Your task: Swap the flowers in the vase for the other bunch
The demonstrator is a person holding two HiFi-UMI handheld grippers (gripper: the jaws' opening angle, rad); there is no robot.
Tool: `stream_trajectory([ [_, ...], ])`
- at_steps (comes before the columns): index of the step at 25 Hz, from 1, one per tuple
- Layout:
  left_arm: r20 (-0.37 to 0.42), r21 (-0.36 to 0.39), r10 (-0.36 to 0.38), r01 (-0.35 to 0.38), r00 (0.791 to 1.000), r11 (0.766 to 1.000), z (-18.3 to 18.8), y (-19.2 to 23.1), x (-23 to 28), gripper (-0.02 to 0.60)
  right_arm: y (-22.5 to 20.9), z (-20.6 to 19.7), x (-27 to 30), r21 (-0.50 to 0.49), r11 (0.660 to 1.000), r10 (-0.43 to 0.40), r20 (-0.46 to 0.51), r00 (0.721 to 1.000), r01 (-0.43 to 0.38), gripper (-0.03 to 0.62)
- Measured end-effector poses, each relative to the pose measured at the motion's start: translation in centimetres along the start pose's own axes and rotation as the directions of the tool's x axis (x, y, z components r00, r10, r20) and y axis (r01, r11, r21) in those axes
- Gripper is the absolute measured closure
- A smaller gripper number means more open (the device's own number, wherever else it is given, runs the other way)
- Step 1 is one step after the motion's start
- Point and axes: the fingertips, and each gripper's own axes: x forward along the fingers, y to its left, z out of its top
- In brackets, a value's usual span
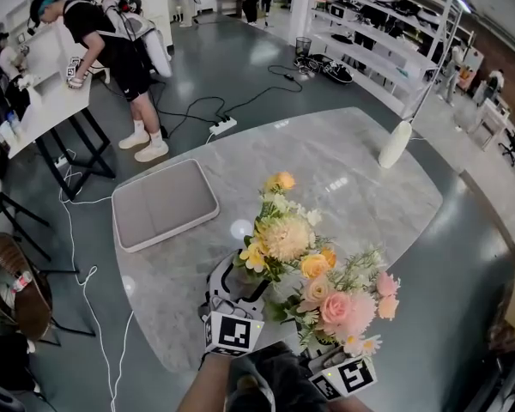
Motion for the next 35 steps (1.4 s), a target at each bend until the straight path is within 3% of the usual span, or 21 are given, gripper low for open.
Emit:
stream_trajectory([
  [4, -0.003, 0.008, 0.017, -0.017, 1.0, 1.0, 0.3, 0.2, 0.6, 0.244, 0.2, 0.5, 0.4, -0.063, 0.993, -0.097, -0.006, 0.995, 0.096, 0.526],
  [13, -0.002, 0.051, 0.079, -0.079, 0.997, 0.996, 1.0, 0.5, 1.4, 0.251, -0.6, 0.0, 0.3, -0.071, 0.994, -0.083, -0.024, 0.996, 0.081, 0.526],
  [15, 0.008, 0.066, 0.086, -0.087, 0.996, 0.994, 1.1, 0.5, 1.4, 0.286, -0.6, -0.1, 0.3, -0.071, 0.995, -0.077, -0.024, 0.997, 0.075, 0.526],
  [18, 0.033, 0.067, 0.099, -0.101, 0.995, 0.993, 1.0, 1.0, 0.9, 0.388, -0.1, -0.2, 0.8, -0.075, 0.995, -0.069, -0.022, 0.997, 0.068, 0.526],
  [23, 0.063, 0.049, 0.106, -0.109, 0.992, 0.993, 1.6, 1.3, 0.4, 0.467, 0.1, 0.0, 0.7, -0.073, 0.995, -0.063, -0.02, 0.998, 0.062, 0.526],
  [35, 0.149, 0.017, 0.125, -0.129, 0.981, 0.991, 4.0, 1.8, 0.0, 0.517, 0.1, 2.0, 0.7, -0.066, 0.997, -0.031, 0.043, 0.999, 0.034, 0.525],
])
